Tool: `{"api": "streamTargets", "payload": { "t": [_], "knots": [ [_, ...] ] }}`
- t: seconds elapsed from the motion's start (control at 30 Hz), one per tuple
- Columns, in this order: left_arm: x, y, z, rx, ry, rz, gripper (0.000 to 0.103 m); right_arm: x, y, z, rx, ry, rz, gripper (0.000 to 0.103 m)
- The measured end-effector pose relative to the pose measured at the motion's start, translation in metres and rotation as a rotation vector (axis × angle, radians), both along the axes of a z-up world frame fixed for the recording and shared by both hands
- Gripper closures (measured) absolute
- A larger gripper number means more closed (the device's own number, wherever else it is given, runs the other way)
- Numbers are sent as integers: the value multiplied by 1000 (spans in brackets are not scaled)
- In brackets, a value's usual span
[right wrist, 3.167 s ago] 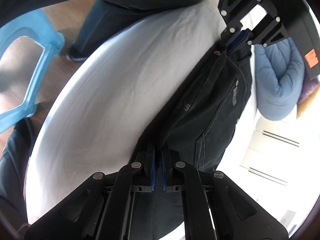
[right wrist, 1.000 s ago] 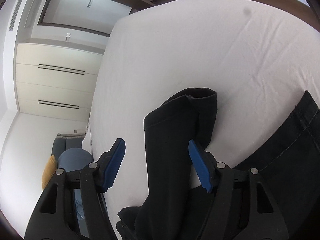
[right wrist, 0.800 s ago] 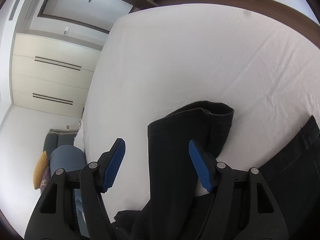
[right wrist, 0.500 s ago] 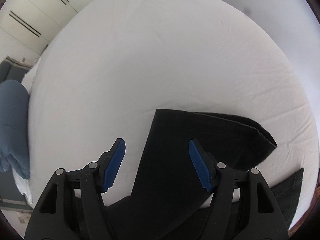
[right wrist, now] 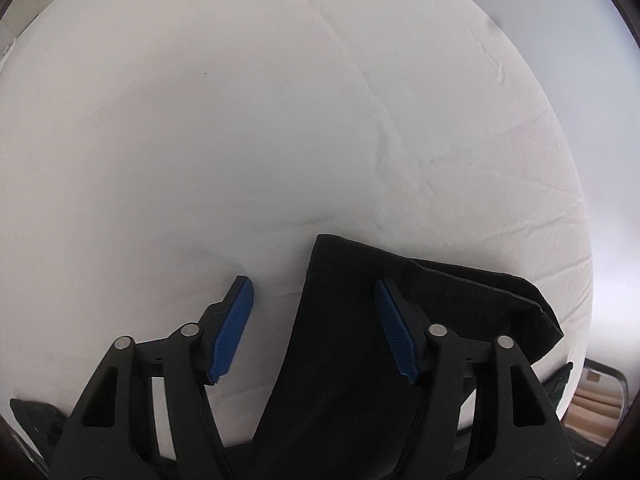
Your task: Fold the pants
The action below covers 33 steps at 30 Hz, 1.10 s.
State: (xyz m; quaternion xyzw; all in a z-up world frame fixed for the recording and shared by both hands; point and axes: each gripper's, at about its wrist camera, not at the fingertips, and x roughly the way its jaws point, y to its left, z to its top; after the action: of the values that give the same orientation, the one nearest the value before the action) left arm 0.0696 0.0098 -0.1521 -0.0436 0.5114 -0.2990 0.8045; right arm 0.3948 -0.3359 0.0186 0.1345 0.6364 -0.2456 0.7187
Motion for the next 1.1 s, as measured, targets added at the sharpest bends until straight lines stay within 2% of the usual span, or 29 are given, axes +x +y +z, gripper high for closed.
{"api": "streamTargets", "payload": {
  "t": [0.03, 0.1, 0.23, 0.3, 0.4, 0.43, 0.6, 0.7, 0.83, 0.87, 0.97, 1.0, 1.03, 1.1],
  "knots": [
    [0, 0, 0, 0, -2, 2, 81, 4, -1, 2, -6, 2, 3, 59],
    [-2, 0, 0, 0, -6, 5, 81, 6, -3, 6, -25, -1, 10, 77],
    [-4, 0, 1, 1, -11, 5, 81, 14, -5, 12, -19, -13, 34, 98],
    [-4, -1, 1, 7, -12, 5, 81, -18, -12, 17, -10, -44, 26, 100],
    [-4, -4, 2, 19, -16, 8, 81, -19, -22, 38, 27, -142, -1, 100],
    [-4, -5, 2, 21, -16, 9, 81, -36, -24, 43, 33, -168, -3, 100],
    [-5, -11, 3, 40, -17, 6, 81, -77, -40, 103, 108, -408, -45, 100],
    [-4, -14, 5, 50, -14, 4, 81, -127, -68, 132, 155, -547, -89, 100],
    [0, -15, 6, 52, 1, -1, 80, -201, -77, 154, 208, -707, -140, 100],
    [1, -15, 6, 52, 6, 0, 80, -240, -83, 152, 206, -734, -153, 100],
    [4, -17, 6, 56, 17, 0, 80, -300, -98, 139, 240, -818, -253, 100],
    [5, -17, 6, 59, 20, 1, 80, -323, -102, 129, 258, -847, -302, 100],
    [6, -18, 7, 62, 22, 1, 80, -343, -82, 120, 262, -865, -342, 100],
    [8, -21, 8, 73, 27, -1, 80, -369, -91, 95, 305, -896, -419, 100]
  ]
}}
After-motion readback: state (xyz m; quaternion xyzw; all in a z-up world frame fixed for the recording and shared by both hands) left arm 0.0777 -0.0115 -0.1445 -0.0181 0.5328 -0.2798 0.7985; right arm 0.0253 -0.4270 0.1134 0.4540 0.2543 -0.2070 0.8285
